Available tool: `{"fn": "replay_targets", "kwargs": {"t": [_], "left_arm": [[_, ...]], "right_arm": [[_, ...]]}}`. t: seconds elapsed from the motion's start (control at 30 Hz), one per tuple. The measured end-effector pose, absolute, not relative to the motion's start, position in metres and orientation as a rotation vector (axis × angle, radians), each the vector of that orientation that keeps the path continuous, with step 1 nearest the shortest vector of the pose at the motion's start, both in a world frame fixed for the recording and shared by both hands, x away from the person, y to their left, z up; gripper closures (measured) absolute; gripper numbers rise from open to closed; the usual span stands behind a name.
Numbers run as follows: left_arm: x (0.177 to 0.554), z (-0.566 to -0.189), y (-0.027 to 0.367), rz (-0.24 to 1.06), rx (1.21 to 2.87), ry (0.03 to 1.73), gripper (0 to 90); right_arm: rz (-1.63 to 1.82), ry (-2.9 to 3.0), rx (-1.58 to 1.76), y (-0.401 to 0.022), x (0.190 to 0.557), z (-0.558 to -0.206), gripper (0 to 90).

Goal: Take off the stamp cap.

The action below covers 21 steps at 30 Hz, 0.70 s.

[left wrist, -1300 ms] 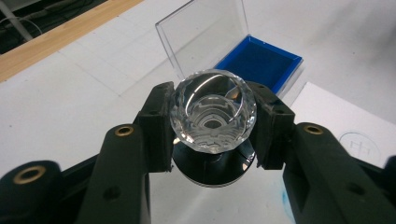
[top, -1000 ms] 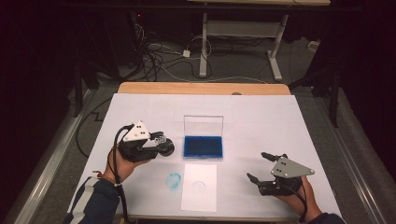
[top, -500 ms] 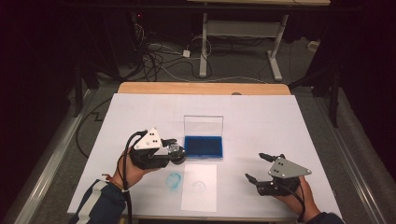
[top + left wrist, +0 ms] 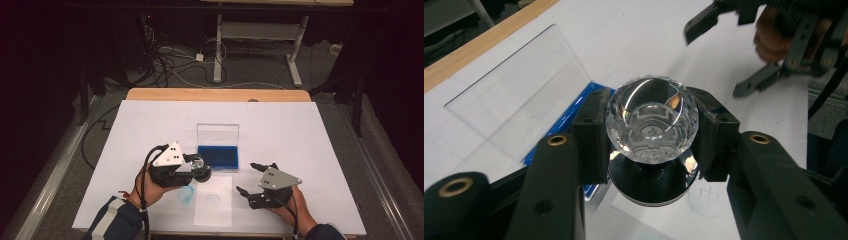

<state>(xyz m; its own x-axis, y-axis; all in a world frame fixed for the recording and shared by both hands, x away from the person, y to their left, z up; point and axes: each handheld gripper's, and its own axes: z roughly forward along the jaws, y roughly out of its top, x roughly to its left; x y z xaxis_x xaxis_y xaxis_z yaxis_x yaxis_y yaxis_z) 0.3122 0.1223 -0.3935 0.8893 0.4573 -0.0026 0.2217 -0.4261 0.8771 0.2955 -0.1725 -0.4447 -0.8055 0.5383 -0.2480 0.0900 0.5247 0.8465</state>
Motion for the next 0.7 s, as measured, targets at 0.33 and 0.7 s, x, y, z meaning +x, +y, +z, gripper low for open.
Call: {"fn": "replay_targets", "kwargs": {"t": [0.33,0.7], "left_arm": [[0.312,-0.394,0.107,0.28,2.107,0.407,54.2],[0.31,-0.395,0.097,0.271,2.107,0.388,54.2]], "right_arm": [[1.299,2.347,0.44,-0.128,0.298,-0.449,18.3],[1.285,2.392,0.407,-0.111,0.297,-0.455,18.6]]}}
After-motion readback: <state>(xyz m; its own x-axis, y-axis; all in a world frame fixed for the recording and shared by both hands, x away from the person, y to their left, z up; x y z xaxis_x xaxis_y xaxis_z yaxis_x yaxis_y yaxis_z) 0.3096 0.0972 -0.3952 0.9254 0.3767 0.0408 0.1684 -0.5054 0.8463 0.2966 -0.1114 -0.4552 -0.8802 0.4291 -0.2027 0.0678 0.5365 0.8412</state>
